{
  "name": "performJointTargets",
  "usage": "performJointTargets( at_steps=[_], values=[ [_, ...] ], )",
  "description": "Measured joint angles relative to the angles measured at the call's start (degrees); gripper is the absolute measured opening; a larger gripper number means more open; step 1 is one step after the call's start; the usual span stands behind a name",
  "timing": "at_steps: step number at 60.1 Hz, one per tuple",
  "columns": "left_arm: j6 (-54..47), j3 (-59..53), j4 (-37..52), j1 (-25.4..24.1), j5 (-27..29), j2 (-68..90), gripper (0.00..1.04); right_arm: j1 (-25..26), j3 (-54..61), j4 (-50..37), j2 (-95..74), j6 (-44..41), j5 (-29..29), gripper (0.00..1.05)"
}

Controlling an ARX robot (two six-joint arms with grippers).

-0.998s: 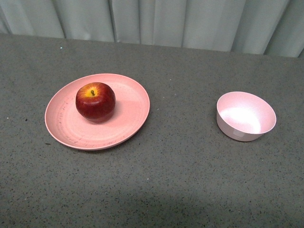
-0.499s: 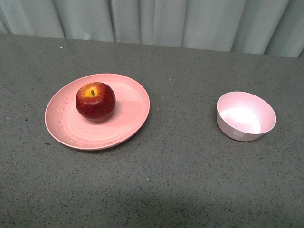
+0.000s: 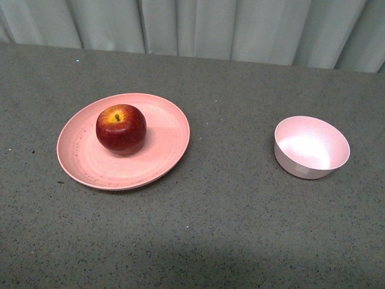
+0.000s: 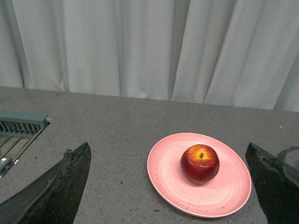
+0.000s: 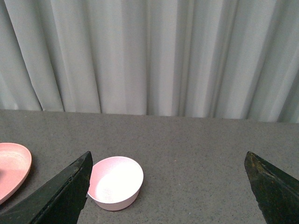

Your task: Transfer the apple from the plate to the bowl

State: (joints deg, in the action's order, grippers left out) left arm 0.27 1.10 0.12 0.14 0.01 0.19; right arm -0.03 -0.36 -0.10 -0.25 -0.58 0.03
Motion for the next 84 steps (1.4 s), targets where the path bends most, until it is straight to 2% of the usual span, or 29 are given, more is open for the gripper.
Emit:
performJointTargets(
  at_steps=[31, 33, 36, 46, 53, 58, 69, 84],
  values=[
    [0.0, 0.0, 0.0, 0.0, 0.0, 0.02, 0.98, 0.0, 0.0, 0.0, 0.0, 0.02, 0.0, 0.95],
    [0.0, 0.0, 0.0, 0.0, 0.0, 0.0, 0.98, -0.87, -0.81, 2.58, -1.09, -1.07, -2.82, 0.95],
    [0.0, 0.0, 0.0, 0.0, 0.02, 0.0, 0.98, -3.17, -2.08, 2.67, -7.72, -3.1, -6.69, 0.95],
    [0.0, 0.0, 0.0, 0.0, 0.0, 0.0, 0.98, -7.1, -5.27, -12.17, -32.37, -5.27, -4.96, 0.95],
    [0.0, 0.0, 0.0, 0.0, 0.0, 0.0, 0.98, -9.66, -10.45, -18.51, -49.94, -7.1, -3.74, 0.95],
    [0.0, 0.0, 0.0, 0.0, 0.0, 0.02, 0.98, -11.39, -14.82, -18.36, -61.66, -9.31, -1.27, 0.95],
    [0.0, 0.0, 0.0, 0.0, 0.0, 0.0, 0.98, -13.03, -24.59, -16.63, -80.87, -13.66, -0.46, 0.95],
    [0.0, 0.0, 0.0, 0.0, 0.0, 0.0, 0.98, -13.27, -39.71, -7.63, -99.14, -17.03, 2.08, 0.95]
  ],
)
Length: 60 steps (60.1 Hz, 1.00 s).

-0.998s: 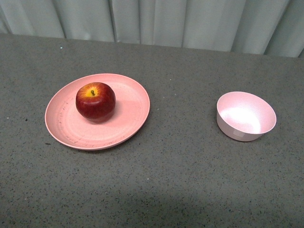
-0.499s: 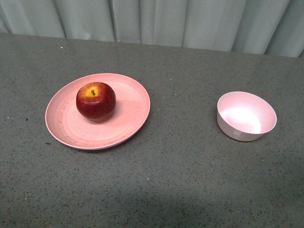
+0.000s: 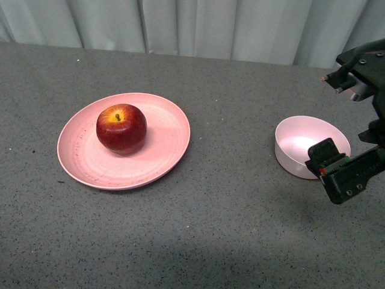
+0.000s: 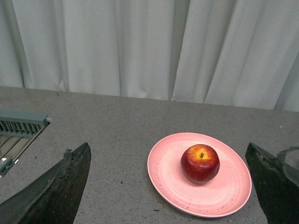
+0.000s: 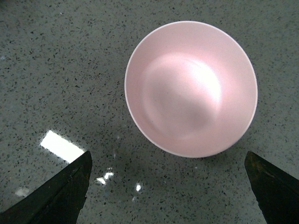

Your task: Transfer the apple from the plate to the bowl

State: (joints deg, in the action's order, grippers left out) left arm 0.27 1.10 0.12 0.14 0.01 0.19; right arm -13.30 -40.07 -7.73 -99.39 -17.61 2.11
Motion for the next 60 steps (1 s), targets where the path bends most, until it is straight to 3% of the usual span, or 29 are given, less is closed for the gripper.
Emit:
performJointTargets(
  at_steps=[34, 60],
  values=[
    [0.0, 0.0, 0.0, 0.0, 0.0, 0.0, 0.98, -5.38, -17.53, 7.54, -18.69, 0.76, -1.53, 0.95],
    [0.0, 0.0, 0.0, 0.0, 0.0, 0.0, 0.98, -5.35, -21.29, 10.03, -22.67, 2.67, -4.28, 0.26]
  ],
)
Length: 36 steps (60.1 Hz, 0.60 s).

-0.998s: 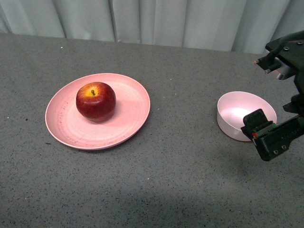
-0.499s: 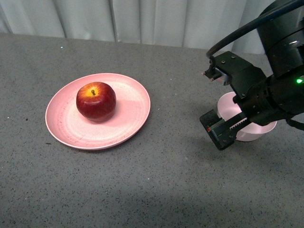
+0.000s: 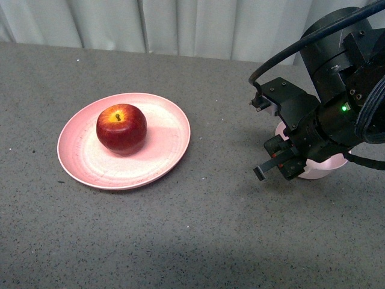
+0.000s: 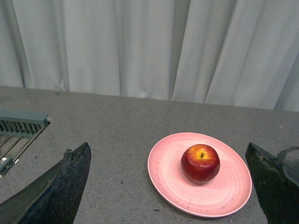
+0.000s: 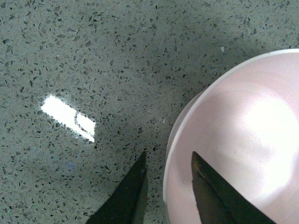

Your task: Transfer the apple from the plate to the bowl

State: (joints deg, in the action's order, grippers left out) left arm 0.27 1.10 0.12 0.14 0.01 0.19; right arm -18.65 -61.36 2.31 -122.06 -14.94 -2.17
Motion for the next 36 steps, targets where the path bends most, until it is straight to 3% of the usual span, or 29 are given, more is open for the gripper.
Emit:
performJointTargets(
  at_steps=[11, 22, 36],
  values=[
    [0.0, 0.0, 0.0, 0.0, 0.0, 0.0, 0.98, 0.31, -0.26, 0.17, -0.39, 0.07, -0.63, 0.01],
    [0.0, 0.0, 0.0, 0.0, 0.0, 0.0, 0.98, 0.79, -1.07, 2.62, -0.37, 0.22, -2.12, 0.01],
    [0.0, 0.0, 0.0, 0.0, 0.0, 0.0, 0.98, -0.85, -1.31, 2.38, 2.64, -0.7, 2.36, 0.01]
  ],
)
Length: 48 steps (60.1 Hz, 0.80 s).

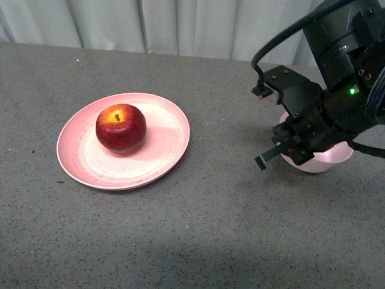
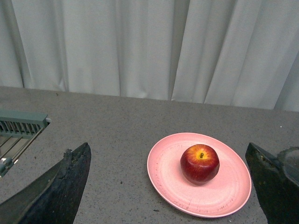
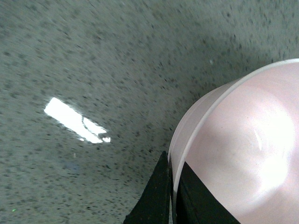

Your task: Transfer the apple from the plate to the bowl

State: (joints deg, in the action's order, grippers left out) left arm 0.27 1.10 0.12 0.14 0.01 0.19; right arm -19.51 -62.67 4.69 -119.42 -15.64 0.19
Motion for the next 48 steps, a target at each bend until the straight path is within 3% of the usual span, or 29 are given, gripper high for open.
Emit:
performJointTargets(
  at_steps=[22, 48],
  values=[
    [0.0, 0.0, 0.0, 0.0, 0.02, 0.0, 0.98, -9.94, -7.56, 2.56, -2.23, 0.94, 5.99, 0.01],
    [0.0, 0.0, 0.0, 0.0, 0.02, 0.0, 0.98, -12.22, -11.34, 3.19, -7.02, 2.25, 6.86, 0.01]
  ],
)
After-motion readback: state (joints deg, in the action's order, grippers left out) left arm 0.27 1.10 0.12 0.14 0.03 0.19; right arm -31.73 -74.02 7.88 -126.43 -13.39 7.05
